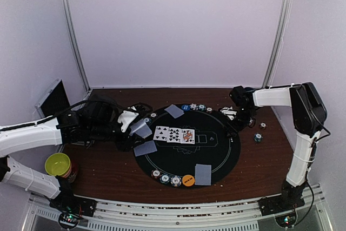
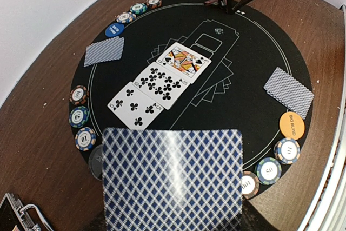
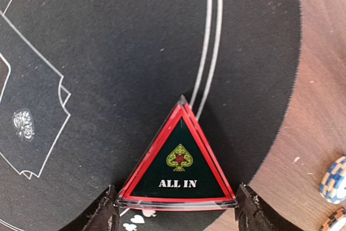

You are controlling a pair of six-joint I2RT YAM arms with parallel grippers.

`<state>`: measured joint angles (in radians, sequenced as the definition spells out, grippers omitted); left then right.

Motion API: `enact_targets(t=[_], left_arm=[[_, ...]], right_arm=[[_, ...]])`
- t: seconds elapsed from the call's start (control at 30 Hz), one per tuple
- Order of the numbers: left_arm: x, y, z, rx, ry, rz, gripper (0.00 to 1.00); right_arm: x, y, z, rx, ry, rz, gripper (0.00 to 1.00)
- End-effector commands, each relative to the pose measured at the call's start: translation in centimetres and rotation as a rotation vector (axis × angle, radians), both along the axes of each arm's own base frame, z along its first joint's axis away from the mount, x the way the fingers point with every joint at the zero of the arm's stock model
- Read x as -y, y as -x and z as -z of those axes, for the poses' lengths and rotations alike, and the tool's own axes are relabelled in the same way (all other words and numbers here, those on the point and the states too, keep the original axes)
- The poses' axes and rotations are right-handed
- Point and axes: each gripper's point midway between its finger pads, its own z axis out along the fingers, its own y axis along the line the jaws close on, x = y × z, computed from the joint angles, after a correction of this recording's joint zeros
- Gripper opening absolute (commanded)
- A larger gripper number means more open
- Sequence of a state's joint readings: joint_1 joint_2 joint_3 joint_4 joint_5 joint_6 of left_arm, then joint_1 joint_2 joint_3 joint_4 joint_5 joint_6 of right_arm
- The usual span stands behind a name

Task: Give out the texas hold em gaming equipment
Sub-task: Pick up the all-in button from the poker table mat, then place the all-in button in the small blind area.

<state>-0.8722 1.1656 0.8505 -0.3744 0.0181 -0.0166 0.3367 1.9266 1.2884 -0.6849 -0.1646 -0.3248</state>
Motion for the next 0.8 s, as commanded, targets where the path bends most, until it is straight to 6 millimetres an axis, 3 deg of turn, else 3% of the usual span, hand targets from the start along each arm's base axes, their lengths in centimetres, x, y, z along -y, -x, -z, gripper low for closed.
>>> enact_targets(t=[0.0, 0.13, 0.3, 0.63, 0.77], left_arm=[[0.5, -0.5, -1.3, 0.04, 0.035, -0.001, 0.59], [0.5, -0.4, -1.4, 0.041, 0.038, -0.001, 0.59], [0.5, -0.4, -1.5, 0.043, 0.042, -0.002, 0.59], [0.4, -0.4, -1.4, 0.044, 0.038, -0.003, 0.59], [0.4, -0.4, -1.4, 0.043, 0.037, -0.003, 0.59]], right_arm=[[-0.5, -2.1, -3.3, 0.089, 0.004, 0.04, 0.57], [-2.1, -3.2, -5.0, 0.123, -0.017, 0.056, 0.55], [-5.1, -5.0, -5.7, 0.152, -0.033, 0.061, 0.55], [-12.4, -8.7, -5.0, 0.187, -0.071, 0.052, 0.55], [-15.0, -8.7, -4.6, 0.183, -0.091, 0.029, 0.55]])
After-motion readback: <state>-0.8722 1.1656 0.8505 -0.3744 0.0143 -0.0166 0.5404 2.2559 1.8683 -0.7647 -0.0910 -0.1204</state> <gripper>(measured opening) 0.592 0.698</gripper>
